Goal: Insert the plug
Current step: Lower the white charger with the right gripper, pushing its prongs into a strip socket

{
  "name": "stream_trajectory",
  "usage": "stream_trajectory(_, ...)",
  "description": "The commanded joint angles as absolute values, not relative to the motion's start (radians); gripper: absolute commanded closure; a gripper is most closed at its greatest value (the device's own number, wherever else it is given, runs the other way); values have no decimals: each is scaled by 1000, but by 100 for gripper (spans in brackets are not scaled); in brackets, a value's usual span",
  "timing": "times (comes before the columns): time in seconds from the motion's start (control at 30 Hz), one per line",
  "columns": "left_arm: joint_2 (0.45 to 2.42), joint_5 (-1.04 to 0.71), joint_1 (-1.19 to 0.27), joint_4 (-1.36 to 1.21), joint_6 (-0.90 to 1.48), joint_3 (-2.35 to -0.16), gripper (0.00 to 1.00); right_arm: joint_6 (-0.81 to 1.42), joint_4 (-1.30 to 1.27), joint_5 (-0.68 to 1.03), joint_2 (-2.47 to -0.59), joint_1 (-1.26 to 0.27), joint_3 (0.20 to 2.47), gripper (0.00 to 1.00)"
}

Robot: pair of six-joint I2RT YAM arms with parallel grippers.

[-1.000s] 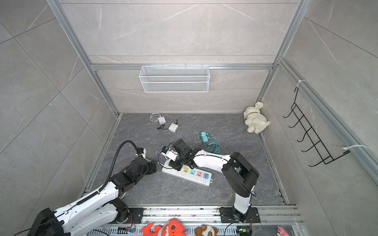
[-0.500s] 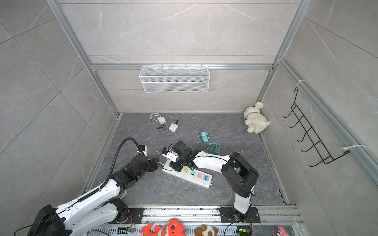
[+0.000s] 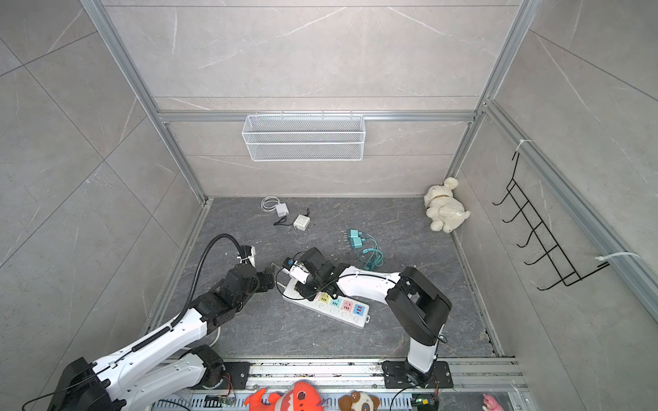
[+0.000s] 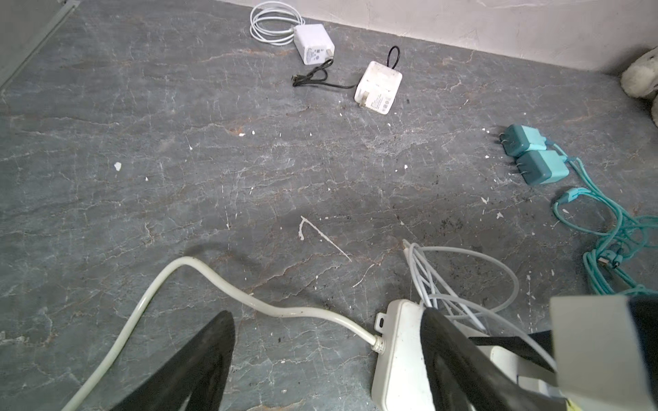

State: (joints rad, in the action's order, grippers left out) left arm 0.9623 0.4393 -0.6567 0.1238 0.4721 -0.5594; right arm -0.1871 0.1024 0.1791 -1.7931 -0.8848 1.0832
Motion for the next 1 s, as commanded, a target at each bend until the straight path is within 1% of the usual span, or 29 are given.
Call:
stream_trajectory(0.0,978,492,-654,107,430,-604,16,-143,231,129,-1870,-897,1029,92)
stream_trajectory(0.13,985,490,-654,105,435,-605,16,-143,248,114,-1847,-901,1035,88)
stream_trajectory(0.3,983,505,-655,125,455,-594,16,-138,265,124,-1765,-902,1039,72)
stream_trajectory(0.43,967,506,-655,128,468,-573,16,-146,274,117,-1750,-902,1059,55)
stream_trajectory(0.63,945,523,-655,159,474,-565,16,-147,273,110,-1736,-903,1076,45)
stream_trajectory(0.83,940,532,-655,167,490,-558,16,-147,283,92,-1675,-902,1083,41)
stream_trajectory(0.97,961,571,-655,205,521,-586,16,-158,306,78,-1652,-900,1095,39)
